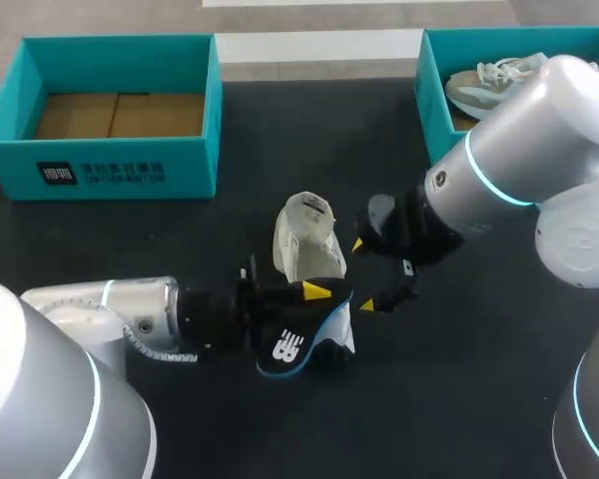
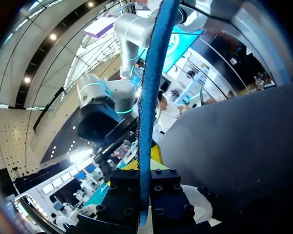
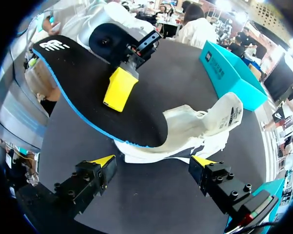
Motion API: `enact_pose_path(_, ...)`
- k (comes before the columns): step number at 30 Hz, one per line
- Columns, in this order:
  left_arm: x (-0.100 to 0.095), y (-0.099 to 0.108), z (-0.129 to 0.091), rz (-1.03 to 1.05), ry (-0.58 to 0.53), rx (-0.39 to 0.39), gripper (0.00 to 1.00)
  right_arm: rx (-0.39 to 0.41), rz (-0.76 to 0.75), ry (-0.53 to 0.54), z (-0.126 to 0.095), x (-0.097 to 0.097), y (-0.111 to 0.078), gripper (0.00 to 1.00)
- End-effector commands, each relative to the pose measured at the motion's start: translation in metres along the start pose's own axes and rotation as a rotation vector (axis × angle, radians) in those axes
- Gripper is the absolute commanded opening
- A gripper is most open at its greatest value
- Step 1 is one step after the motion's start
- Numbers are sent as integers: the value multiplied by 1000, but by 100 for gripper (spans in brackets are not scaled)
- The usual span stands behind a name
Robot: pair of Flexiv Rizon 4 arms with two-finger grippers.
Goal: Take the shoe out of the shoebox, open the shoe tongue, remove and reinsert the insole, then place the shoe into the shoebox
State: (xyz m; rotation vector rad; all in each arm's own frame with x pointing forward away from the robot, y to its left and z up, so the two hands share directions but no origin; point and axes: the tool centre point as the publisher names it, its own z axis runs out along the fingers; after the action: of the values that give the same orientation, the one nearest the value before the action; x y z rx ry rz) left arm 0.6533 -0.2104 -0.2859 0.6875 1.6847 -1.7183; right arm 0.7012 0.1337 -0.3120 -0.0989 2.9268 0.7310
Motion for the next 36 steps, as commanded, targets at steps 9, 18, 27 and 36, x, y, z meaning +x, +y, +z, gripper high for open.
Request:
enact_pose_path(9,2,17,13,-32,-36,-51,0,1,0,-3,1,1,0,100)
enact_pose_path(18,4,33,9,-42,-30,-82,0,1,0,-3,1,1,0,100)
enact_pose_path(27,0,55,7,-34,5,-108,0,1,0,-3,1,1,0,100)
enact_pose_path(36,-1,75,1,-31,14,-141,0,1,0,-3,1,1,0,100)
